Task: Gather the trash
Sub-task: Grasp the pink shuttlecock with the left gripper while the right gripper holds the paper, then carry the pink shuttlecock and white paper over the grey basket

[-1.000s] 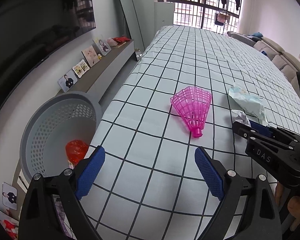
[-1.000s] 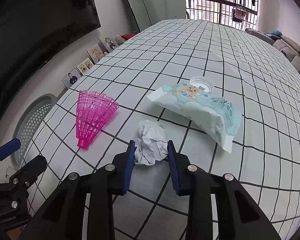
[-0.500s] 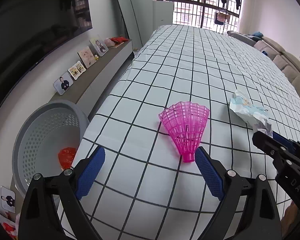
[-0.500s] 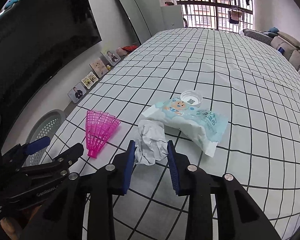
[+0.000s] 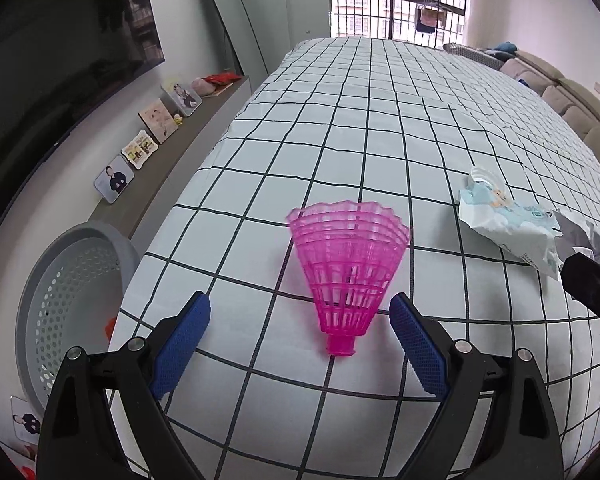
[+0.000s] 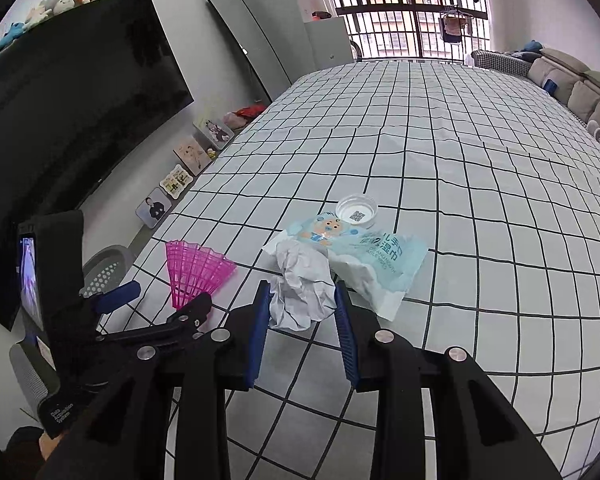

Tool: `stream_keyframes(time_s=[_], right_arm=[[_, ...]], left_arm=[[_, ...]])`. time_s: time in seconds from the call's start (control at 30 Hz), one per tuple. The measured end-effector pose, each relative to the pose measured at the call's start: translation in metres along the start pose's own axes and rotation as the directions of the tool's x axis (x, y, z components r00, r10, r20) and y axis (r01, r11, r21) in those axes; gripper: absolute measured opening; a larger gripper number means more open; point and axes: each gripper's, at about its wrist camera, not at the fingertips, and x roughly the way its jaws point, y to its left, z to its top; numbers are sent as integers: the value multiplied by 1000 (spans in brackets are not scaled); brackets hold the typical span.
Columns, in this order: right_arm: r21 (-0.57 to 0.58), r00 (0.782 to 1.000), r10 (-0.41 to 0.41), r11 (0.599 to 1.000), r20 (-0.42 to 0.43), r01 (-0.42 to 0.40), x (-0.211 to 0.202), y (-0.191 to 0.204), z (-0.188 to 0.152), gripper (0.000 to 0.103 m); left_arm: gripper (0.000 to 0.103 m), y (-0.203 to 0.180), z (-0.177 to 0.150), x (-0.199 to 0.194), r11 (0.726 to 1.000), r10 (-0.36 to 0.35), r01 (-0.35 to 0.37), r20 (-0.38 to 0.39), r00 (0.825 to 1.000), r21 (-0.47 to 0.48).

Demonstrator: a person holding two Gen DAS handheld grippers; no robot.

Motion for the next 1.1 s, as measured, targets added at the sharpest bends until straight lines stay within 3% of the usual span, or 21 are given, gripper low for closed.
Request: stream_keyframes(time_s=[0.23, 0.33, 0.43, 0.67, 0.87, 1.0, 1.1], right_arm=[[-2, 1000, 3, 1000, -1, -3, -1, 0, -2, 31], [0, 1000, 2, 1000, -4, -2, 0, 0, -2, 31], [-3, 1000, 2, 1000, -7, -2, 2, 1, -1, 31], [-3, 1000, 11, 1000, -16, -11, 4, 3, -2, 31], [-16, 999, 28, 999, -34, -28, 11, 11, -4, 31], [-51, 1000, -6, 999, -25, 5, 10, 26, -6, 31], [-70, 1000, -17, 997, -22, 15, 5, 39, -8, 31]], left_arm=[[59, 0, 1, 6, 1000, -26, 26, -26, 999, -4], [36, 2, -1, 4, 998, -63, 62, -27, 998, -13], [35, 3, -3, -3, 997, -82, 82, -11, 997, -18], [35, 13, -10, -40, 998, -53, 54, 64, 997, -14], [35, 41, -14, -71, 999, -3, 9, 109, 994, -47], [35, 65, -18, -86, 996, 37, -27, 120, 992, -87], [35, 83, -25, -94, 993, 32, -17, 129, 991, -116]])
